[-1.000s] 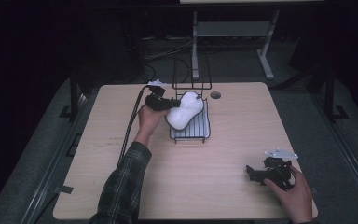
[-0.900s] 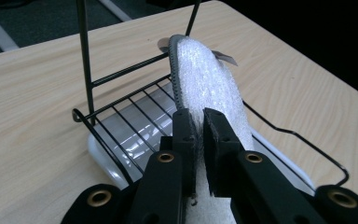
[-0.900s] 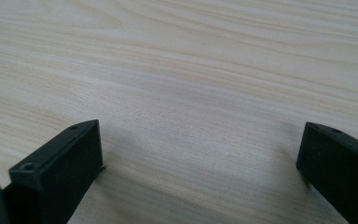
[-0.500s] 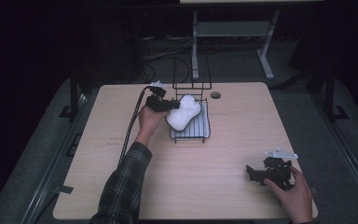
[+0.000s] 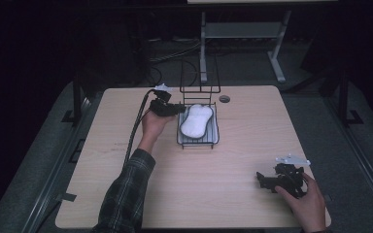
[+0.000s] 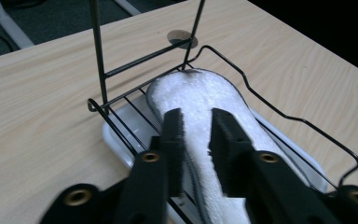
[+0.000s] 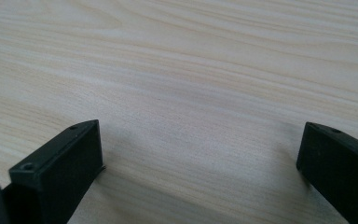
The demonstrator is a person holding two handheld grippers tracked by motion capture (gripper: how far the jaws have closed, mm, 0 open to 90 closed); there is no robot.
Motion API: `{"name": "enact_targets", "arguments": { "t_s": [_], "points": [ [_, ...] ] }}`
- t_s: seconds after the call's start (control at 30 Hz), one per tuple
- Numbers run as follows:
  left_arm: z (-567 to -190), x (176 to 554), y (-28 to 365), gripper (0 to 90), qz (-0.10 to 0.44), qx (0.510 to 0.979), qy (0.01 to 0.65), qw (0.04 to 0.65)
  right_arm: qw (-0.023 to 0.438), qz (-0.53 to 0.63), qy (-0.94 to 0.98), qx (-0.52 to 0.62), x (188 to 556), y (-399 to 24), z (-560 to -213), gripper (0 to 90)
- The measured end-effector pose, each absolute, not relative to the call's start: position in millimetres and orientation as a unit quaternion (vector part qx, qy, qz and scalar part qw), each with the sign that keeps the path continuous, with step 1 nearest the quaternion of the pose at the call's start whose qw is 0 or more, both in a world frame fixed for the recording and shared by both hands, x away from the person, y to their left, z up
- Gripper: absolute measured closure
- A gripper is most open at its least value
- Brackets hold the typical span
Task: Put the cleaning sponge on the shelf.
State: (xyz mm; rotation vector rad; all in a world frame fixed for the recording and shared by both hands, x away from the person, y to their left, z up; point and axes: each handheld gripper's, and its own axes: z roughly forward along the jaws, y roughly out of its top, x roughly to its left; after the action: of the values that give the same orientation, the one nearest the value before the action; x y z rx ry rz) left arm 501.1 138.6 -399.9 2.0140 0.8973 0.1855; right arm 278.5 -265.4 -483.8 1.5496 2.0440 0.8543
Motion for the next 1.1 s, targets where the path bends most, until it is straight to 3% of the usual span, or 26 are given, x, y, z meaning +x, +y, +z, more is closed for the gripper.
{"name": "enact_targets", "arguments": {
  "t_s": [0.1,0.27,0.53,1.1],
  "points": [
    [-399.4,497.8,142.8,83.6,0.073,0.813,0.362,0.450,0.217,0.309,0.738,0.560,278.5,-265.3,-483.8,0.0],
    [-399.5,491.3,147.3,80.8,0.074,0.814,0.359,0.451,0.217,0.309,0.738,0.560,278.5,-265.3,-483.8,0.0],
    [-413.6,475.4,136.1,89.6,0.051,0.835,0.332,0.436,0.217,0.309,0.738,0.560,278.5,-265.3,-483.8,0.0],
    [-428.3,459.4,120.4,89.0,0.037,0.843,0.322,0.428,0.217,0.309,0.738,0.560,278.5,-265.3,-483.8,0.0]
  ]
}}
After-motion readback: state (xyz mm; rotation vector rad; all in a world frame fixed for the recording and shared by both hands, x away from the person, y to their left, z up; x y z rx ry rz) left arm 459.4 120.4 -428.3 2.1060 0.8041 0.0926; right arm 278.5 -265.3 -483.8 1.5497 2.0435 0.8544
